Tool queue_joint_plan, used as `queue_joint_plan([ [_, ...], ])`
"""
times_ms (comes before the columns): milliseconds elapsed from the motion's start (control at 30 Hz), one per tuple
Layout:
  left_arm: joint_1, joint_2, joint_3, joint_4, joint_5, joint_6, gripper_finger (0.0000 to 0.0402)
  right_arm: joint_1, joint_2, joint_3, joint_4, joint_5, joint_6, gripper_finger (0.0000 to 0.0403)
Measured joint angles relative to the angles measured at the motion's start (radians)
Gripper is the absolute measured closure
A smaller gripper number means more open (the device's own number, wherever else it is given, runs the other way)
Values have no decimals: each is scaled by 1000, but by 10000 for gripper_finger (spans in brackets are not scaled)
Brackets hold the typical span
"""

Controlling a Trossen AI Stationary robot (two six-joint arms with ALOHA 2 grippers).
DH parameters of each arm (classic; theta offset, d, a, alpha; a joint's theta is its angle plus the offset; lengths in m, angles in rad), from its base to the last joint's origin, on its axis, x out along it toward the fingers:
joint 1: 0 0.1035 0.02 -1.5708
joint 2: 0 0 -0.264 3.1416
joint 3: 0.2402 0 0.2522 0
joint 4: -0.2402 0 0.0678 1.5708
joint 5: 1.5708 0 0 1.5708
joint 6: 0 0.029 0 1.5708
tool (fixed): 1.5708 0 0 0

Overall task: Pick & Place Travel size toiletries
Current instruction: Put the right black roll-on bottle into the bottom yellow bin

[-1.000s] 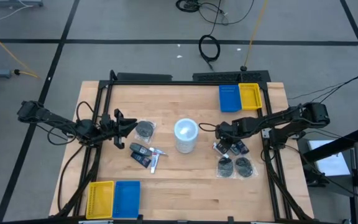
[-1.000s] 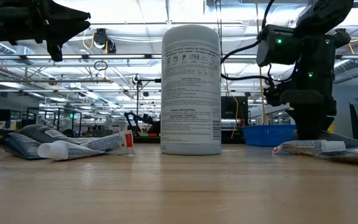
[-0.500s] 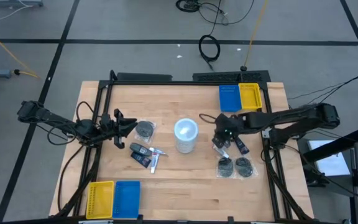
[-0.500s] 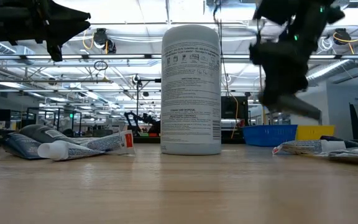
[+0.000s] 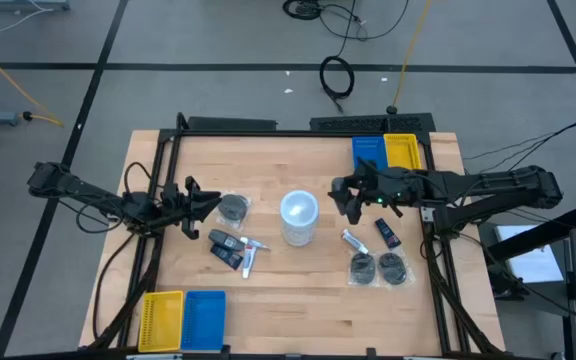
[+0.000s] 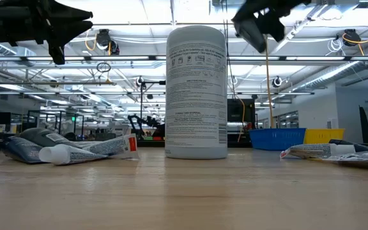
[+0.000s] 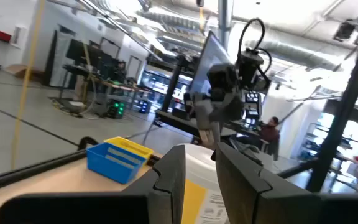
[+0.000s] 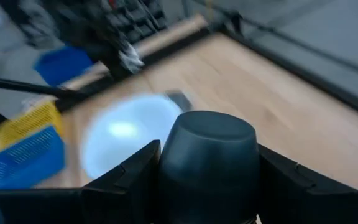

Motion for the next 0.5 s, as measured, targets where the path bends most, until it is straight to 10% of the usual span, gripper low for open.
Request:
queue_joint_plan([
  [500, 3, 298, 305, -265, 127, 37, 314, 63, 127, 0, 511, -88, -199, 208],
])
